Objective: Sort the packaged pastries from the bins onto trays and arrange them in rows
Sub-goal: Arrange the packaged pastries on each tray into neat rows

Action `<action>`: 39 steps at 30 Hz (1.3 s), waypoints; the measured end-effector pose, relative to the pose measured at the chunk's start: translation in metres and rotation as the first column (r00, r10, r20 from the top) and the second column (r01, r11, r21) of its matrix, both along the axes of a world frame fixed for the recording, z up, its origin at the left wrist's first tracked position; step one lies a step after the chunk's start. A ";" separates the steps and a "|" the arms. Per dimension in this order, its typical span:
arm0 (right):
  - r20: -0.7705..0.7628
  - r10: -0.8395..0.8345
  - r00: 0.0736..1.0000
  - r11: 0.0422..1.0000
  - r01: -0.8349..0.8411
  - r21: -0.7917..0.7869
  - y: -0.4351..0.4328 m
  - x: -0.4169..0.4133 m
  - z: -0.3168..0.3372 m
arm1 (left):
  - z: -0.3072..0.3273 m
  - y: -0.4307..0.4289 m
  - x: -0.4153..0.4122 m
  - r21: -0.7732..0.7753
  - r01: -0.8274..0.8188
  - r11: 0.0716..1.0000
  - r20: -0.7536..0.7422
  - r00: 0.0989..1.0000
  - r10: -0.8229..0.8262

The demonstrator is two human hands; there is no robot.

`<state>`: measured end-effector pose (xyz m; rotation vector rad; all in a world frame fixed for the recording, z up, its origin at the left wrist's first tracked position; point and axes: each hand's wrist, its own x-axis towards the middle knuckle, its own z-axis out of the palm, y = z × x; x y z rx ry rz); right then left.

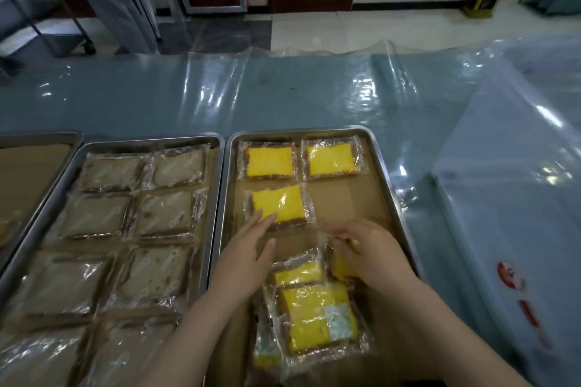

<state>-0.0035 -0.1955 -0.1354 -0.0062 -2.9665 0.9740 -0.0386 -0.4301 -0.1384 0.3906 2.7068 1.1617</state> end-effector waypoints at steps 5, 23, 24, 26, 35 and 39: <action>0.145 0.046 0.988 0.999 -0.048 0.007 0.039 0.053 -0.009 | -0.009 0.037 -0.024 -0.210 0.133 0.969 0.172 0.980 -0.097; 0.309 0.078 0.948 0.894 -0.204 0.400 0.028 -0.049 -0.031 | -0.046 0.017 -0.023 -0.488 0.162 0.857 0.072 0.987 -0.145; 0.313 0.087 0.946 0.902 -0.209 0.379 0.028 -0.047 -0.030 | -0.044 0.017 -0.022 -0.475 0.154 0.866 0.065 0.988 -0.140; 0.272 0.127 0.954 0.930 -0.210 0.301 0.029 -0.034 -0.025 | -0.039 0.016 -0.015 -0.414 0.113 0.903 0.019 0.993 -0.115; 0.406 0.197 0.892 0.935 -0.046 -0.353 -0.002 0.063 -0.019 | -0.016 0.004 0.042 -0.215 -0.001 0.977 0.190 0.981 0.043; 0.464 0.115 0.878 0.850 0.154 -0.503 -0.003 0.078 -0.016 | -0.013 -0.007 0.056 -0.113 -0.112 0.987 0.269 0.953 0.139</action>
